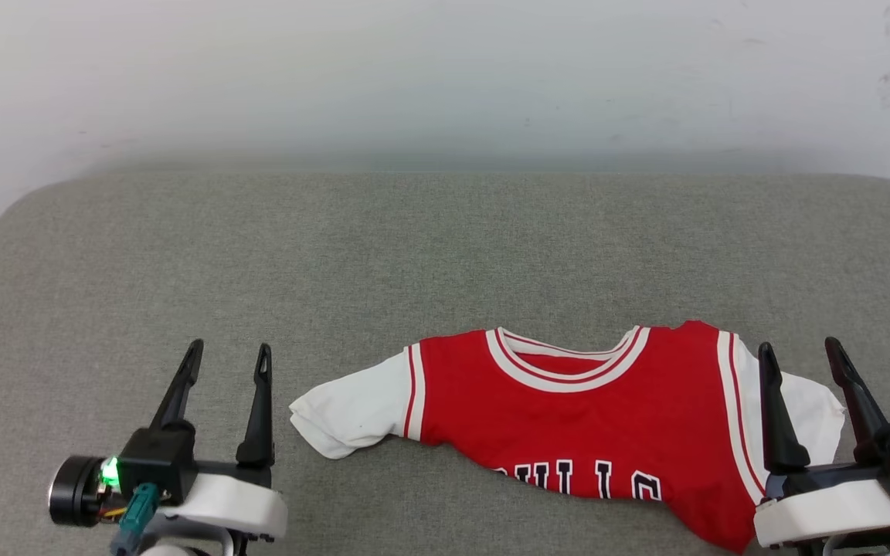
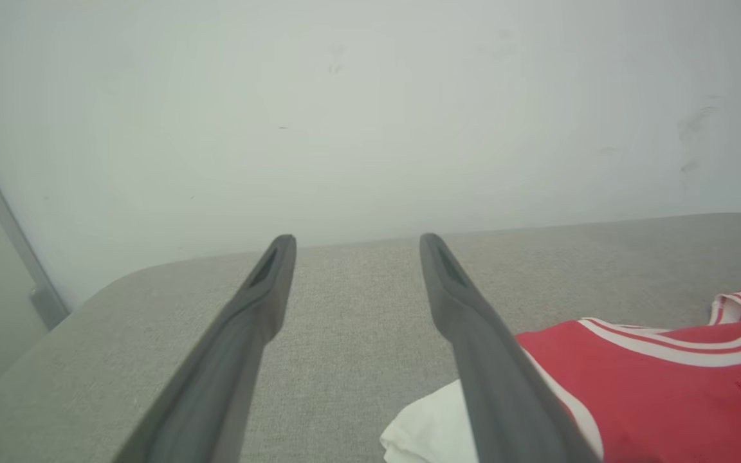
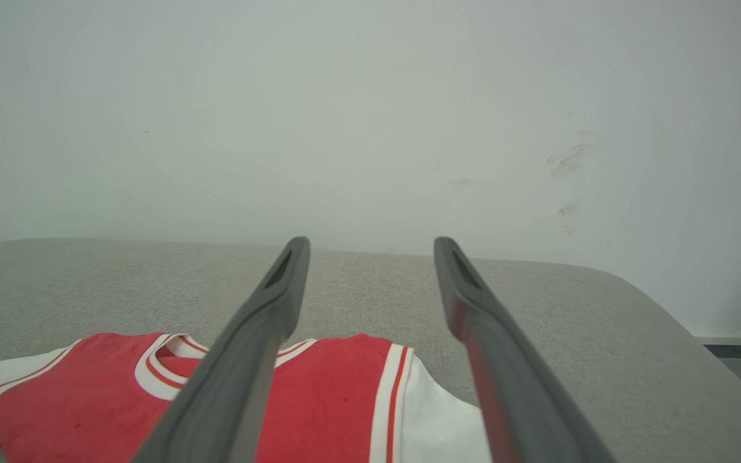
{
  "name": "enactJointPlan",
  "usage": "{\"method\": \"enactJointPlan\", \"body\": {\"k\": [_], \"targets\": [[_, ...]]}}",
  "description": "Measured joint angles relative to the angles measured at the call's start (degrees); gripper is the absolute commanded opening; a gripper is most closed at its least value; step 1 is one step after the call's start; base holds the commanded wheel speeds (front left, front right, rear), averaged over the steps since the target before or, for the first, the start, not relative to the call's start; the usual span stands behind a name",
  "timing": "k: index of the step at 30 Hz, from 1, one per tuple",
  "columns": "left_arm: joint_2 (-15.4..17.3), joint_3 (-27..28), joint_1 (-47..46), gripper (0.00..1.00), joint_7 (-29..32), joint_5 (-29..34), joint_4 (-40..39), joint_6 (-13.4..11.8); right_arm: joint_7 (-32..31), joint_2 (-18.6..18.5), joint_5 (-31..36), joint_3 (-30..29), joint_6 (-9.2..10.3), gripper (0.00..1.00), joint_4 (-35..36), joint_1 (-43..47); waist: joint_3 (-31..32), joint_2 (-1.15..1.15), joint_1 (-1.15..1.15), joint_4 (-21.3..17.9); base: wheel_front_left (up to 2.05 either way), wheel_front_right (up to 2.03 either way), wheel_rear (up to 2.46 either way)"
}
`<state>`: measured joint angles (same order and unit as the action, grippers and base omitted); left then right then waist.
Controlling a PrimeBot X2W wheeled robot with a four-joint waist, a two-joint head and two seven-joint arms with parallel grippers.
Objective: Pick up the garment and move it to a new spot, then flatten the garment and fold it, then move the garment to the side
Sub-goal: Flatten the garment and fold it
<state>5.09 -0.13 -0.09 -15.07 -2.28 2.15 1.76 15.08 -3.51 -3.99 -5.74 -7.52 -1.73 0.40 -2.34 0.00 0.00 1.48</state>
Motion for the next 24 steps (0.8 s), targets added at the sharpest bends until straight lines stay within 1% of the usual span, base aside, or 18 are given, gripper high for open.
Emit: {"method": "enactJointPlan", "body": {"k": [4,6,9,12,15,19,21,24], "targets": [[2.71,-1.51,-5.08,1.0,0.0,-0.75,2.83,3.25,0.0,0.21,0.54,0.34,0.0,1.0,1.13,1.7,-0.13,0.0,0.0,-0.7,0.0,0.0,0.0],[4.75,-3.12,-8.42,1.0,0.53,-1.44,5.11,4.47,0.0,0.26,0.57,0.75,0.0,1.0,1.41,2.31,-0.31,0.0,0.0,-1.09,0.0,0.0,0.0],[7.59,-5.89,-14.02,1.0,4.02,-3.83,7.42,5.31,0.0,0.33,1.1,1.27,0.0,1.0,1.77,2.57,-0.8,0.0,0.0,-1.68,0.0,0.0,0.0],[10.87,-10.53,-19.61,1.0,7.56,-7.94,7.93,5.57,0.0,0.36,1.62,1.88,0.0,1.0,2.15,2.44,-1.6,0.0,0.0,-2.39,0.0,0.0,0.0],[15.13,-16.48,-24.85,1.0,14.03,-14.06,8.13,5.61,0.0,0.43,2.08,2.07,0.0,1.0,2.63,2.24,-2.5,0.0,0.01,-3.14,0.0,0.0,0.0],[20.19,-22.71,-31.2,1.0,22.57,-22.27,7.72,5.64,0.0,0.49,2.47,2.24,0.0,1.0,2.88,1.65,-3.82,0.0,0.01,-4.06,0.0,0.0,0.0],[21.95,-25.41,-33.75,1.0,26.92,-25.98,7.81,5.64,0.0,0.48,2.47,2.27,0.0,1.0,3.04,1.08,-4.47,0.0,0.01,-4.53,0.0,0.0,0.0],[23.47,-29.49,-36.83,1.0,34.86,-31.71,9.04,5.64,0.0,0.48,2.55,2.42,0.0,1.0,3.15,0.62,-5.46,0.0,0.01,-5.23,0.0,0.0,0.0]]}}
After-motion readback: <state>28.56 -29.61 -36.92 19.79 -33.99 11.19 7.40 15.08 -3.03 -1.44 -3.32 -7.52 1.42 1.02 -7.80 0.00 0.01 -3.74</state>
